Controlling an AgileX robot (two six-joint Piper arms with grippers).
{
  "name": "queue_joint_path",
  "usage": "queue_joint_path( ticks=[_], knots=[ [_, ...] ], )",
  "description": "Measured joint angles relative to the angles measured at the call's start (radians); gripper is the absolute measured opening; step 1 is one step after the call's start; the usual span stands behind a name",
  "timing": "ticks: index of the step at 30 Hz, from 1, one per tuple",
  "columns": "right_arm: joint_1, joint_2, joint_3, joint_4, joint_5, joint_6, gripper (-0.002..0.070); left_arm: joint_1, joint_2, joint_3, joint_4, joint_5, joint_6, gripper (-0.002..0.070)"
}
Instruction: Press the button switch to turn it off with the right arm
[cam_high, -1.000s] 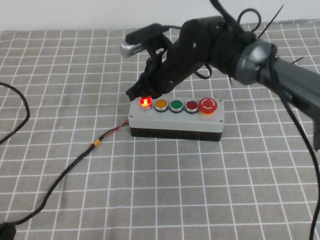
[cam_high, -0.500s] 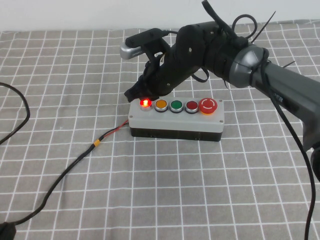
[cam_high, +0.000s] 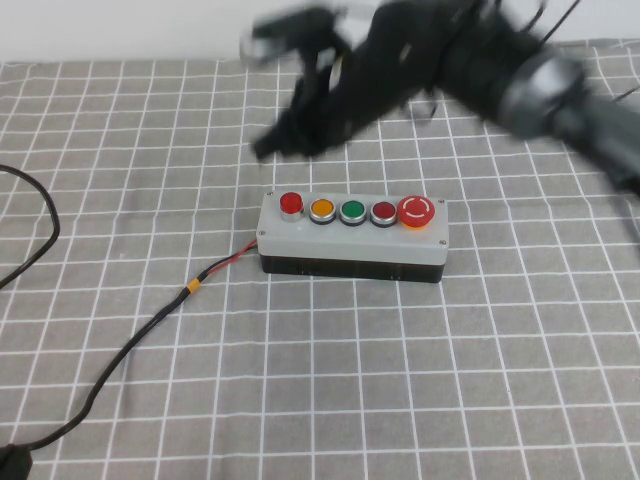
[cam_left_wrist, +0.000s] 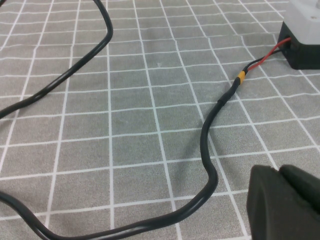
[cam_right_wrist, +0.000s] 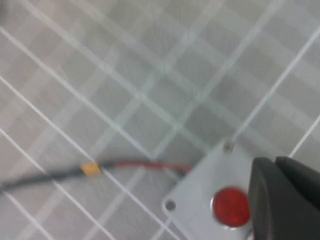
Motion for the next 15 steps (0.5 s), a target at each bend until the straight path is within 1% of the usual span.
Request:
queue_joint_path(
  ticks=[5,8,12,15],
  knots=[
    [0.000,-0.190,-0.002,-0.005,0.002,0.000,-0.0016,0.000,0.000,0.000,0.000,0.000,0.000,-0.0003],
    [0.000,-0.285,-0.006,-0.020,0.035,-0.010,-0.0016,0.000,0.000,0.000,0.000,0.000,0.000,-0.0003],
    [0.000,-0.378,-0.004,-0.031,0.100,-0.018,-0.0016,0.000,0.000,0.000,0.000,0.000,0.000,-0.0003],
    [0.000,-0.434,0.039,-0.031,0.114,-0.019,-0.0016,0.000,0.000,0.000,0.000,0.000,0.000,-0.0003]
  ],
)
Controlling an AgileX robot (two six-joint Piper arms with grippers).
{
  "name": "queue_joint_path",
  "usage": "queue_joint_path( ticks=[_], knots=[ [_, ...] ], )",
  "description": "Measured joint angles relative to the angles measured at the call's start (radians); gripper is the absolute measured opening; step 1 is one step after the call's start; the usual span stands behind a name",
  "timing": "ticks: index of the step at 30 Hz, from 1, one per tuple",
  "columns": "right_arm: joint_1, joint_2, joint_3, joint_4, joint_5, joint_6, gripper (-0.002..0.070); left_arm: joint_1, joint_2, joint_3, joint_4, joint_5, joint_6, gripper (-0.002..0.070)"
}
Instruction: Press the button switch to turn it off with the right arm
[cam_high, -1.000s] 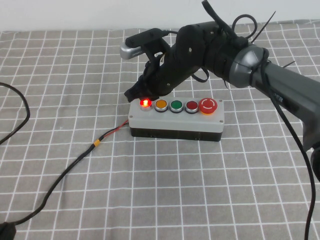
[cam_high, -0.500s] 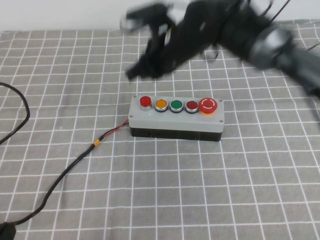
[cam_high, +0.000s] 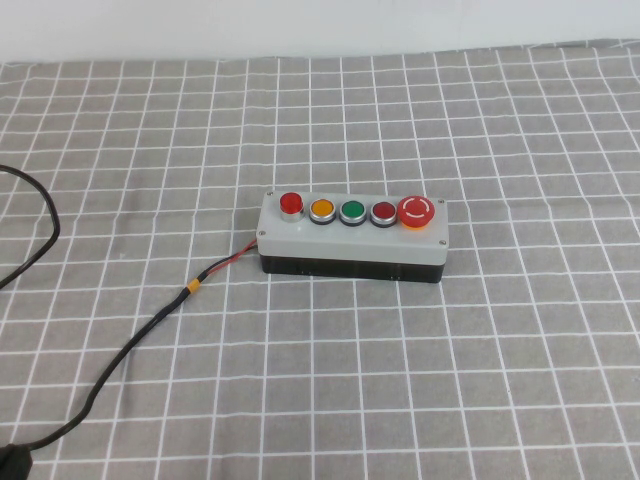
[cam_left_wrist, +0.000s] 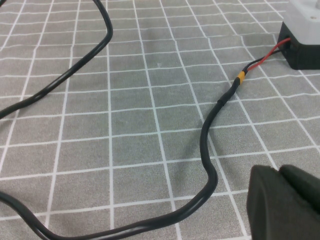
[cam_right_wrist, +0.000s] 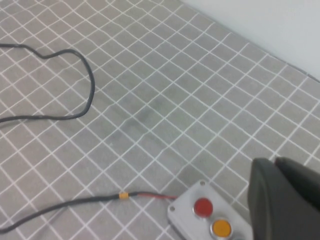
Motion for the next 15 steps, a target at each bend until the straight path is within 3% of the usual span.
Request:
queue_joint_path(
  ticks=[6,15],
  knots=[
    [0.000,-0.138,0.205,-0.008,-0.105,0.015,-0.0016,0.000,0.000,0.000,0.000,0.000,0.000,-0.0003],
    [0.000,-0.418,0.722,0.084,-0.407,0.019,-0.0016,0.000,0.000,0.000,0.000,0.000,0.000,-0.0003]
  ],
)
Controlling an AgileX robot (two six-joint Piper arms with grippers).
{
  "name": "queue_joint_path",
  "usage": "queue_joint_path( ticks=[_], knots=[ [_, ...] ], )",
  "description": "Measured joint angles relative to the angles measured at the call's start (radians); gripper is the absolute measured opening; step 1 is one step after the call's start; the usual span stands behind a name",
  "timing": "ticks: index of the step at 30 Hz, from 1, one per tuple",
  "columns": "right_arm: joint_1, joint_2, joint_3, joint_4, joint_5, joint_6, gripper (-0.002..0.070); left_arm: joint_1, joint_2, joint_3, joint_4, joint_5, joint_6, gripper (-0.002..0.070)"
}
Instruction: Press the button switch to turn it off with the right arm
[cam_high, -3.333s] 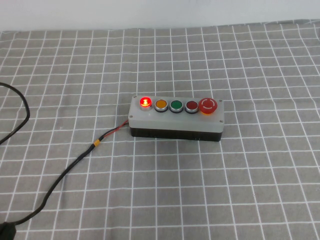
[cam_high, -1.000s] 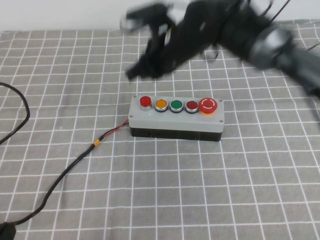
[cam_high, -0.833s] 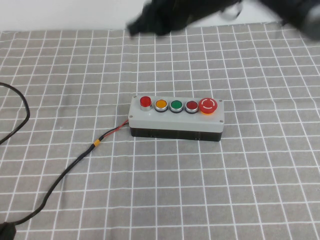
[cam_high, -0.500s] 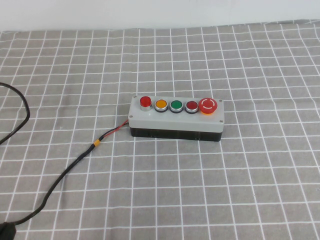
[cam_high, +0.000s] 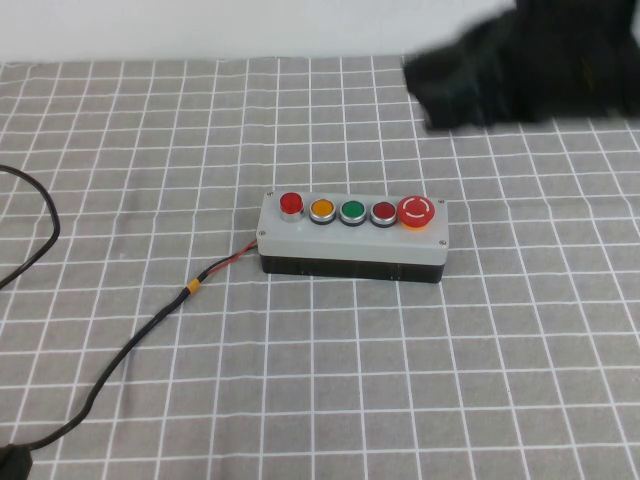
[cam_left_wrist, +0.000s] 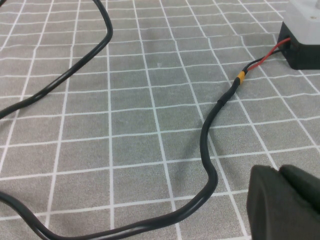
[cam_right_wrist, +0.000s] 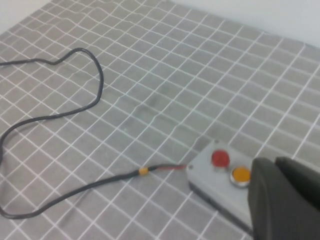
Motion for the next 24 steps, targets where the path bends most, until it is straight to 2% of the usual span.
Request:
queue_joint_path(
  ticks=[5,8,14,24],
  knots=[
    [0.000,-0.149,0.242,0.061,-0.157,0.000,-0.0016,0.000,0.000,0.000,0.000,0.000,0.000,-0.0003],
    [0.000,-0.222,0.320,0.053,-0.186,0.000,-0.0016,0.000,0.000,0.000,0.000,0.000,0.000,-0.0003],
    [0.000,-0.314,0.348,0.038,-0.126,0.000,-0.0016,0.000,0.000,0.000,0.000,0.000,0.000,-0.0003],
    [0.000,-0.288,0.356,0.038,-0.113,0.000,-0.0016,0.000,0.000,0.000,0.000,0.000,0.000,-0.0003]
  ],
)
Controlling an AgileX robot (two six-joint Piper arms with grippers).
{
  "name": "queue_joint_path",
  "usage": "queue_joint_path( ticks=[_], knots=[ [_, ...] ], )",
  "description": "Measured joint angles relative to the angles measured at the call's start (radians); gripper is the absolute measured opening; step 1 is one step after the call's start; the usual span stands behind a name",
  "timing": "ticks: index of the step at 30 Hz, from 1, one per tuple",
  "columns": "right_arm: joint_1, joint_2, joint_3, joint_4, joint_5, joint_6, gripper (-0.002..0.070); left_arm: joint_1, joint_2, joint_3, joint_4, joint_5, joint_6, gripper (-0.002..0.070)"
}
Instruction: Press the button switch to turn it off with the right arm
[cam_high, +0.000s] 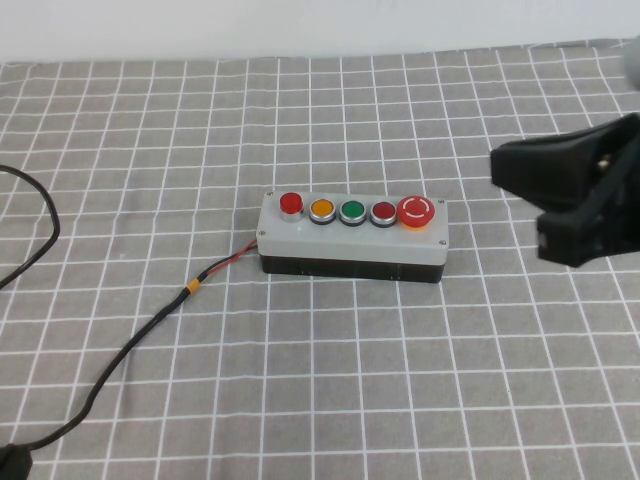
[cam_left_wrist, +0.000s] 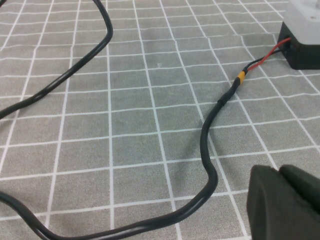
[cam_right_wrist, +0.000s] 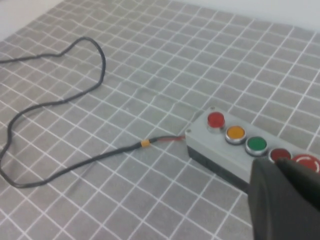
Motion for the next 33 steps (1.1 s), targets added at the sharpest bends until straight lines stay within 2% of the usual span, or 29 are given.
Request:
queue_joint_path(
  ticks=[7,13,18,23,29,33],
  knots=[
    [-0.031,0.023,0.008,-0.069,0.037,-0.004,-0.0016,0.000,0.000,0.000,0.000,0.000,0.000,-0.0003],
    [-0.181,-0.139,0.078,-0.086,0.104,-0.004,-0.0016,0.000,0.000,0.000,0.000,0.000,0.000,-0.0003],
    [-0.318,-0.410,0.306,-0.084,-0.024,-0.004,-0.0016,0.000,0.000,0.000,0.000,0.000,0.000,-0.0003],
    [-0.408,-0.636,0.582,-0.088,-0.164,-0.004,-0.0016,0.000,0.000,0.000,0.000,0.000,0.000,-0.0003],
    [-0.421,-0.858,0.875,-0.077,-0.318,-0.004,-0.0016,0.000,0.000,0.000,0.000,0.000,0.000,-0.0003],
    [-0.421,-0.985,1.007,-0.056,-0.329,-0.003,-0.0016,0.000,0.000,0.000,0.000,0.000,0.000,-0.0003]
  ],
)
